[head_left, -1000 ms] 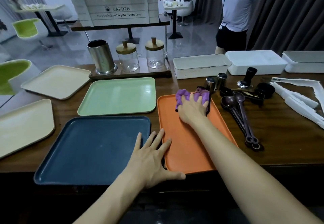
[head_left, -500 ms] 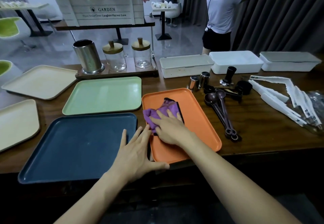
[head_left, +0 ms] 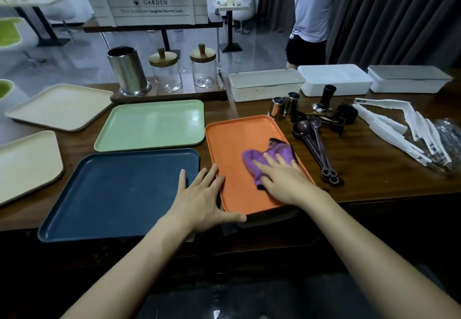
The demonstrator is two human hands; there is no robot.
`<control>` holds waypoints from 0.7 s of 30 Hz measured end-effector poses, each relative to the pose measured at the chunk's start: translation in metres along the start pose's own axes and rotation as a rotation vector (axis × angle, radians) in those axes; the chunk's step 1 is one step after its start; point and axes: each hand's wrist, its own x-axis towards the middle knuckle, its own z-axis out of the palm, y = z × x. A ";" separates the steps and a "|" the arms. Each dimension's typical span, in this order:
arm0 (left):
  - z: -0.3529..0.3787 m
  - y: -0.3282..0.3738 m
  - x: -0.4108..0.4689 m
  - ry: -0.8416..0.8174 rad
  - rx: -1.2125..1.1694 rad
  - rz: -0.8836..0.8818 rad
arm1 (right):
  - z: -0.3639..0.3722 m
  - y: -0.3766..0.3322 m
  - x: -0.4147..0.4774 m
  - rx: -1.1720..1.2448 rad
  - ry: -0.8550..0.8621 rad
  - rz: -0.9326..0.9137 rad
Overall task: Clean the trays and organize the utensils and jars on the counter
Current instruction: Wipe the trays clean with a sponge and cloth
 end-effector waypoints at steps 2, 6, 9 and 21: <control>-0.001 0.000 0.001 -0.020 0.012 -0.004 | -0.008 0.003 0.030 -0.013 0.034 0.032; -0.002 -0.001 0.002 -0.041 0.022 -0.009 | -0.019 -0.005 0.085 0.001 0.075 0.047; 0.000 -0.001 0.002 -0.029 0.013 -0.012 | -0.016 -0.023 0.086 -0.005 0.078 0.036; -0.009 0.001 0.000 -0.045 -0.009 0.001 | 0.003 0.017 -0.030 0.122 0.102 0.051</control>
